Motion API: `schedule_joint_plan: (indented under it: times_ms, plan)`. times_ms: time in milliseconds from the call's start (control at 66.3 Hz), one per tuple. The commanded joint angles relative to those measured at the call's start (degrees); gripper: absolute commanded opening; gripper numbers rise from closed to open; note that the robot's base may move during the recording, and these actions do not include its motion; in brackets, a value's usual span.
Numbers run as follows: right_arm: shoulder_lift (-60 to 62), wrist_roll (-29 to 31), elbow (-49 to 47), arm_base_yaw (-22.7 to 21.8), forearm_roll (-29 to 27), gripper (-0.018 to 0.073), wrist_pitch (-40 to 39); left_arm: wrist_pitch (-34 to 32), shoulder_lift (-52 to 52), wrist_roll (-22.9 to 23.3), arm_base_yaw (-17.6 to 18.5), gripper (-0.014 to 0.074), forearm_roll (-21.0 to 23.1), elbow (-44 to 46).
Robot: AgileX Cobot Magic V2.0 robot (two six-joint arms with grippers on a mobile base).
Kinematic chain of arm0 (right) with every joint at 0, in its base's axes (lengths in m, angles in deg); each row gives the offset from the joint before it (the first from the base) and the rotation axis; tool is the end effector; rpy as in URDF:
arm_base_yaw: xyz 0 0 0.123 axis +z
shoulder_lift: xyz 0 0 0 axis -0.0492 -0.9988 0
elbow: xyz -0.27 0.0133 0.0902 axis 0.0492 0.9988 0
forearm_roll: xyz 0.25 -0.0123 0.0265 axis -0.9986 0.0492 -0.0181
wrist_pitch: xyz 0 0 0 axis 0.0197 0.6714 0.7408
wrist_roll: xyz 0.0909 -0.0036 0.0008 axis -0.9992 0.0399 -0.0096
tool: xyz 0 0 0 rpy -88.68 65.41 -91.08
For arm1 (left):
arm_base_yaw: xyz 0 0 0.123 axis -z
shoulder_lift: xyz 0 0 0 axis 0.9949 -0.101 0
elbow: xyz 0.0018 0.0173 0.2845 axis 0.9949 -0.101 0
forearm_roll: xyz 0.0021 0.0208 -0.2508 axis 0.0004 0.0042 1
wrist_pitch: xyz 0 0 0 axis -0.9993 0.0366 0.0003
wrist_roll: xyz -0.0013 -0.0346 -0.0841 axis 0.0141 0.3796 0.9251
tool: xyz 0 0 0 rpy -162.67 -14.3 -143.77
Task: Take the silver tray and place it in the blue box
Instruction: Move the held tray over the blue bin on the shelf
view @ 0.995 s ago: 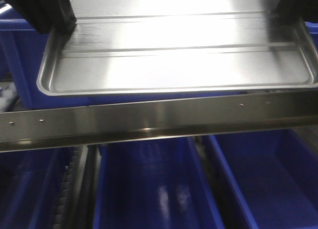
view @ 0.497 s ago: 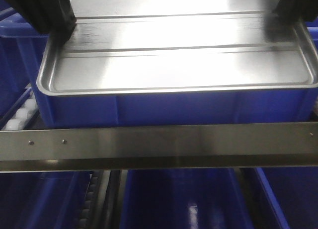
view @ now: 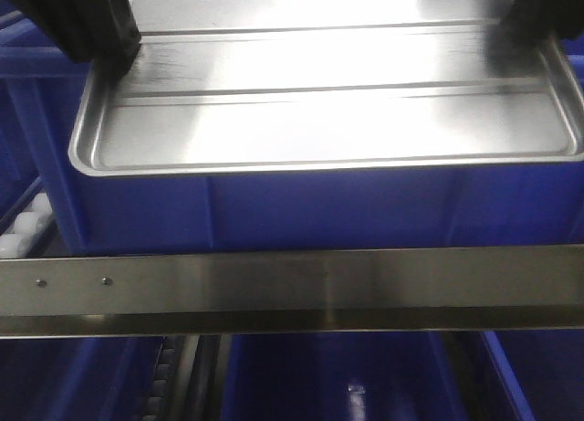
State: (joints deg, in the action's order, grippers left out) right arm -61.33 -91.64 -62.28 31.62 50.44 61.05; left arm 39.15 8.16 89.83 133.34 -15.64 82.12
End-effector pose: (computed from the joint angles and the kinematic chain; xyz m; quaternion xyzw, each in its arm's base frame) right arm 0.2165 0.1148 0.3555 -0.0855 0.9614 0.0857 0.2471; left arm 0.1899 -0.1944 0.3512 0.0996 0.9585 -0.1026 0.2466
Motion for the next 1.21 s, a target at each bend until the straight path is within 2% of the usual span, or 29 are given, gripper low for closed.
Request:
schedule_joint_plan:
  times_ms: [0, 1191]
  plan:
    - [1.80, 1.03, -2.14, -0.30, 2.70, 0.0060, -2.49, 1.12, 1.68, -1.97, 0.40, -0.0105, -2.04, 1.32]
    - [1.80, 1.03, -2.14, -0.30, 2.70, 0.0060, -3.40, 0.65, 1.68, -1.97, 0.40, -0.0105, -2.04, 1.32]
